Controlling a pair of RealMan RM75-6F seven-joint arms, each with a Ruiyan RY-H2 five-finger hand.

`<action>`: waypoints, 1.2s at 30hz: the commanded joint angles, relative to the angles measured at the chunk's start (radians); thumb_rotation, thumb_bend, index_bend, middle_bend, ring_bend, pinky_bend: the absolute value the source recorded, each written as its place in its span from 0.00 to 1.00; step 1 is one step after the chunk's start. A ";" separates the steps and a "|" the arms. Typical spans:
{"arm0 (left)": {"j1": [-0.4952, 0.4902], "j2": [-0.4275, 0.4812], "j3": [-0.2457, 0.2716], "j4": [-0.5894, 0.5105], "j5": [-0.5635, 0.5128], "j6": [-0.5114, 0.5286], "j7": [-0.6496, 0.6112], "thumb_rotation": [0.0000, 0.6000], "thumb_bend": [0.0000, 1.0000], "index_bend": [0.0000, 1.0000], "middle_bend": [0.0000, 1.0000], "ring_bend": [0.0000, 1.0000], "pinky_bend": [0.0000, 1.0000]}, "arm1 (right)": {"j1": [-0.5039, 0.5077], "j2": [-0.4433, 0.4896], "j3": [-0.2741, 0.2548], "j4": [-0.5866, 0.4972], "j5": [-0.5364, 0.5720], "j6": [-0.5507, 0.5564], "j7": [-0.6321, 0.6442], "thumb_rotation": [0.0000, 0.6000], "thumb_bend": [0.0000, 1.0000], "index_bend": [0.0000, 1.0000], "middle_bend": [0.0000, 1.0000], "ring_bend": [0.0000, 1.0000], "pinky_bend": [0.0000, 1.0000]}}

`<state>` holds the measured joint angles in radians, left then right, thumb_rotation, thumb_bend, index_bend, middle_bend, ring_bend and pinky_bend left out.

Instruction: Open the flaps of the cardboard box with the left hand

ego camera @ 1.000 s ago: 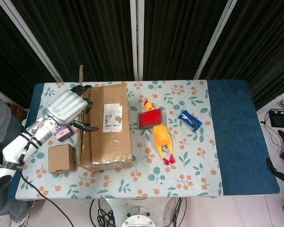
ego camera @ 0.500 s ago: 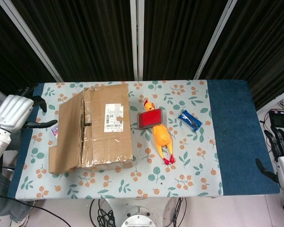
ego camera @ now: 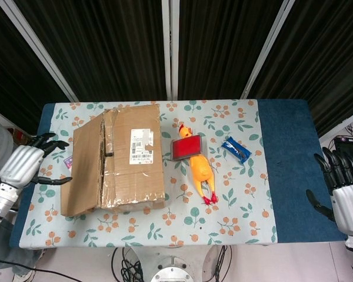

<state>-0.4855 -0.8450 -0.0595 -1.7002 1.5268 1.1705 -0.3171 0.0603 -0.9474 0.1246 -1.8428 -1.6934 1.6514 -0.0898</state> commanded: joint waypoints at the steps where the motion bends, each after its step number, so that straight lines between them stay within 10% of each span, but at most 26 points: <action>1: -0.016 -0.080 -0.001 0.051 0.028 -0.007 0.013 0.66 0.06 0.13 0.24 0.12 0.18 | -0.003 0.016 0.015 -0.011 0.015 0.020 0.019 1.00 0.21 0.00 0.00 0.00 0.00; 36: -0.140 -0.320 -0.044 0.101 0.034 -0.076 0.213 0.73 0.06 0.08 0.16 0.11 0.19 | -0.039 0.073 0.032 0.035 0.091 0.068 0.161 1.00 0.21 0.00 0.00 0.00 0.00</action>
<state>-0.6239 -1.1645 -0.1025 -1.5970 1.5617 1.0940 -0.1053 0.0208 -0.8747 0.1565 -1.8082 -1.6026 1.7193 0.0711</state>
